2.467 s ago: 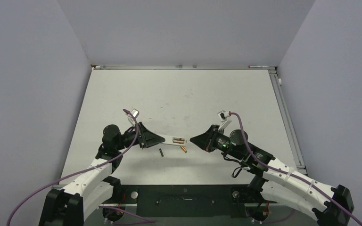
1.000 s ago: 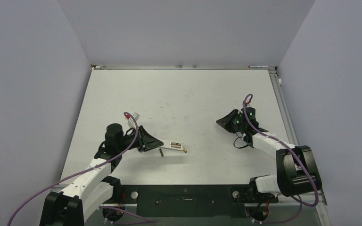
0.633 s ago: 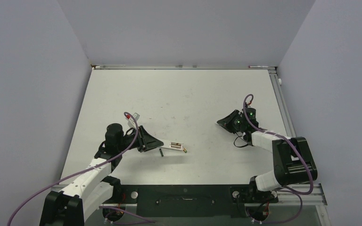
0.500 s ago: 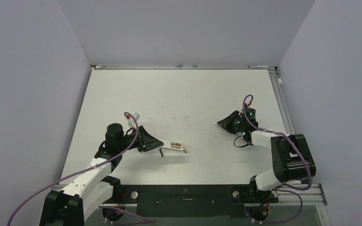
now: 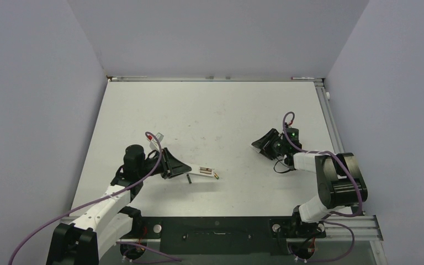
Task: Load the batteries into the remote control
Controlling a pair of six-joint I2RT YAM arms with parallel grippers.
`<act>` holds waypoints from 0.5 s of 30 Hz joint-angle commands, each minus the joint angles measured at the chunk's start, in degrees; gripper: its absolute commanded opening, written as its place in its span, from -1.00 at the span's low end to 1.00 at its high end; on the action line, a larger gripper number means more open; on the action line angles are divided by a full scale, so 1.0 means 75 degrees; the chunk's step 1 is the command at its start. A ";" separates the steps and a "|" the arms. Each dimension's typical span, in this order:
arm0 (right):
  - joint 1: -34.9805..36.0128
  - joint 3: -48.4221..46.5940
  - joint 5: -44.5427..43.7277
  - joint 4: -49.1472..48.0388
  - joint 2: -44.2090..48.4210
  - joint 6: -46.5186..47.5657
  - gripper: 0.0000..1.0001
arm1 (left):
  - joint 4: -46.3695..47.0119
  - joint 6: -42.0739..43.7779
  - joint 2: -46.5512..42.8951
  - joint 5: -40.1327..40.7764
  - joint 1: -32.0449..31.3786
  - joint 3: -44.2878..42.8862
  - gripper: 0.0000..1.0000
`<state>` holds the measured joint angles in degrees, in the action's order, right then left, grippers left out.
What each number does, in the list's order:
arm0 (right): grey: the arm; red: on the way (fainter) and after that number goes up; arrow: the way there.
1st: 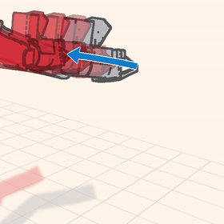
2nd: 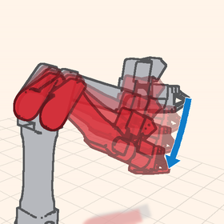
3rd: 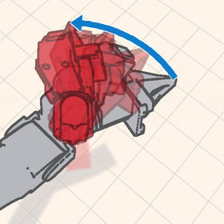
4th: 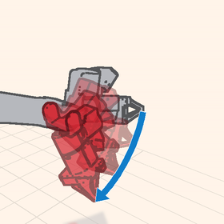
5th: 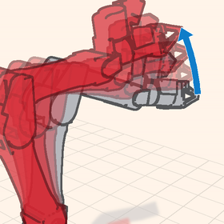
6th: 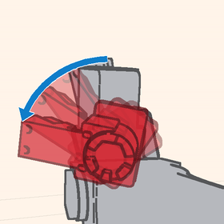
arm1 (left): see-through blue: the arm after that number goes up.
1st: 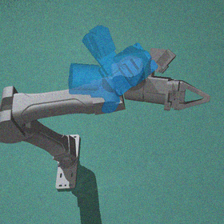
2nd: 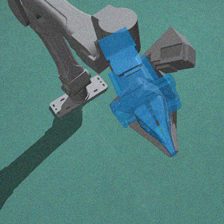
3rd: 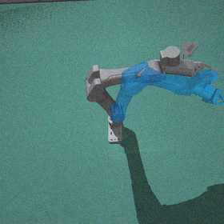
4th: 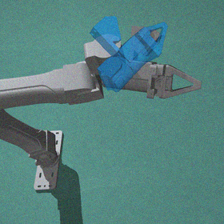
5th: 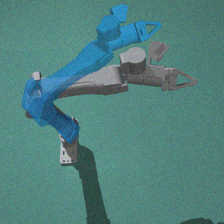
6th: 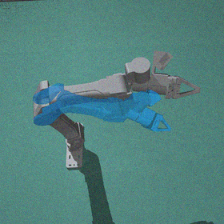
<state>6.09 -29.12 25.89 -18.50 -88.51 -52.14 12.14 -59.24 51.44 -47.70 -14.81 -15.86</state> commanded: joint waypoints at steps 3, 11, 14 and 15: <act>-0.0044 -0.0279 -0.0425 0.0840 0.0471 0.0709 -0.01 | -0.0062 0.0130 -0.0142 0.0078 0.0107 -0.0183 -1.00; -0.0050 -0.0532 -0.1186 0.2097 0.1405 0.1270 0.05 | -0.0300 0.0153 -0.0218 0.0144 0.0150 -0.0172 -1.00; -0.0022 -0.0647 -0.1330 0.2549 0.1784 0.1480 0.07 | -0.0397 0.0152 -0.0325 0.0161 0.0164 -0.0180 -1.00; -0.0007 -0.0669 -0.1351 0.2720 0.1930 0.1563 0.07 | -0.0460 0.0172 -0.0366 0.0190 0.0168 -0.0188 -1.00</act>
<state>6.02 -31.16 19.03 -3.14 -78.74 -44.14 8.97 -59.18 50.46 -46.63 -14.06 -15.86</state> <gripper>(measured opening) 0.532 0.218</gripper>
